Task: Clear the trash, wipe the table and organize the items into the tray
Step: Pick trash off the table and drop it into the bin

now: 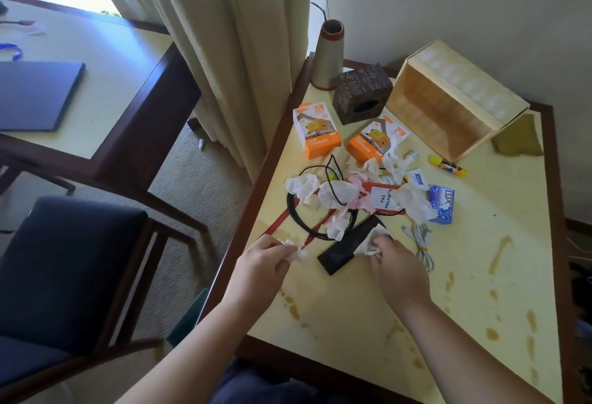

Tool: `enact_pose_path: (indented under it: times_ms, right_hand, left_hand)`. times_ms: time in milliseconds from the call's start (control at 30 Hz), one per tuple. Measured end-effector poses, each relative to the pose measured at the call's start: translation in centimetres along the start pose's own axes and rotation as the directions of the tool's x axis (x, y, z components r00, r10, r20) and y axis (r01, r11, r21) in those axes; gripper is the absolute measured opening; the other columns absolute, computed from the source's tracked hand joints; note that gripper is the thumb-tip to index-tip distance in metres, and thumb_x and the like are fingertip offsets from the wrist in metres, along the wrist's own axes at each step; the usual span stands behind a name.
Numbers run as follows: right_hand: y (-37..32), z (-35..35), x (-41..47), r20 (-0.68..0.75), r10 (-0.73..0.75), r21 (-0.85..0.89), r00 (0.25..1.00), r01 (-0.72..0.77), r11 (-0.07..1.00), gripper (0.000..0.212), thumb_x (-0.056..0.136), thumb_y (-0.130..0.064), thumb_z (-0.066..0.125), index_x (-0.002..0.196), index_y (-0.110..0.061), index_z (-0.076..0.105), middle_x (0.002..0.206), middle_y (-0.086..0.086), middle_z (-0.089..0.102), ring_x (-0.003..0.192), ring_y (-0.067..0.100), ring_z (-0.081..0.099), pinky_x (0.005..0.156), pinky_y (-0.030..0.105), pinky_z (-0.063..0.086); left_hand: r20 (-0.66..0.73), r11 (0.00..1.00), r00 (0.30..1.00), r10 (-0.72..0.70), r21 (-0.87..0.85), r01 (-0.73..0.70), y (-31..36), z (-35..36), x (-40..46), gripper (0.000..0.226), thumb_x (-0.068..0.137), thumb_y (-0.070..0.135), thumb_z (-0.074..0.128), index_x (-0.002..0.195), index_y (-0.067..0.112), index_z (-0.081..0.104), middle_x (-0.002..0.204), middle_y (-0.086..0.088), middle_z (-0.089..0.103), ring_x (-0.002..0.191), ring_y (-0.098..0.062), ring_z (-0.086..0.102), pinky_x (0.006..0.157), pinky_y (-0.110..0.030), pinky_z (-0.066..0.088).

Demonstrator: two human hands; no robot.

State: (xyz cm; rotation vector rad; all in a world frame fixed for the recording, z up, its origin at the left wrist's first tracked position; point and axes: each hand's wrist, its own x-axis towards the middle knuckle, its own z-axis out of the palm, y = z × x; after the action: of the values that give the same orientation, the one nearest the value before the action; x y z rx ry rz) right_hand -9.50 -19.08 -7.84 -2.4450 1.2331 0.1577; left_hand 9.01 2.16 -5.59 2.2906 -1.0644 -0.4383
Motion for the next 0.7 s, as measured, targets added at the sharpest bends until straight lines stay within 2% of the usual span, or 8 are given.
enact_pose_path:
  times_ms: [200,267,400,500,600,700]
  right_hand:
    - [0.2,-0.1,-0.8,-0.022,-0.011,0.096,1.000,0.013,0.995,0.017,0.097,-0.019,0.052,0.103,-0.024,0.067,0.087,-0.004,0.056,0.076,0.020,0.055,0.059,0.037,0.049]
    - [0.3,-0.4,-1.2,-0.034,0.003,0.148,0.999,0.002,0.989,0.016,0.099,-0.022,0.052,0.104,-0.024,0.067,0.091,-0.006,0.057,0.080,0.018,0.056,0.060,0.034,0.047]
    - [-0.2,-1.5,-2.7,-0.104,-0.038,0.275,0.994,0.066,0.959,0.019,0.099,-0.021,0.058,0.113,-0.021,0.071,0.095,-0.009,0.060,0.079,0.012,0.058,0.065,0.037,0.052]
    - [-1.3,-1.6,-4.5,-0.115,-0.110,0.334,0.987,0.142,0.932,0.025,0.097,-0.021,0.061,0.120,-0.022,0.072,0.097,-0.010,0.062,0.082,0.010,0.060,0.073,0.040,0.055]
    - [-2.9,-0.8,-6.1,-0.062,-0.216,0.343,0.975,0.224,0.912,0.027,0.099,-0.023,0.061,0.124,-0.024,0.071,0.107,-0.013,0.064,0.090,0.005,0.060,0.079,0.032,0.053]
    - [-5.4,0.2,-7.9,-0.022,-0.347,0.349,0.938,0.332,0.876,0.024,0.100,-0.024,0.061,0.121,-0.029,0.071,0.101,-0.015,0.062,0.088,0.004,0.059,0.075,0.035,0.055]
  left_hand:
    - [-0.082,0.997,0.996,-0.042,-0.063,0.037,1.0,-0.8,-1.0,0.025,0.094,0.010,0.076,0.115,0.023,0.081,0.104,0.014,0.064,0.081,0.007,0.060,0.075,-0.004,0.043]
    - [-0.122,0.996,0.991,-0.047,-0.076,0.037,1.0,-1.1,-1.4,0.026,0.092,0.009,0.078,0.114,0.024,0.081,0.104,0.013,0.064,0.085,-0.001,0.065,0.078,-0.010,0.048]
    - [-0.207,0.994,0.976,-0.060,-0.098,0.040,0.7,-1.6,-2.6,0.028,0.087,0.008,0.084,0.112,0.021,0.083,0.103,0.012,0.067,0.088,-0.009,0.069,0.077,-0.026,0.060]
    - [-0.258,0.993,0.964,-0.061,-0.116,0.031,0.3,-2.1,-4.3,0.028,0.084,0.007,0.086,0.109,0.019,0.083,0.102,0.009,0.069,0.086,-0.010,0.069,0.076,-0.026,0.062]
    - [-0.312,0.991,0.947,-0.074,-0.127,0.035,-0.4,-2.8,-6.7,0.025,0.085,0.006,0.086,0.108,0.016,0.083,0.101,0.006,0.071,0.084,-0.009,0.069,0.076,-0.022,0.059]
    - [-0.385,0.984,0.912,-0.139,-0.153,0.085,-1.7,-3.7,-10.1,0.024,0.085,0.005,0.085,0.107,0.014,0.083,0.100,0.004,0.072,0.084,-0.012,0.071,0.073,-0.029,0.061]
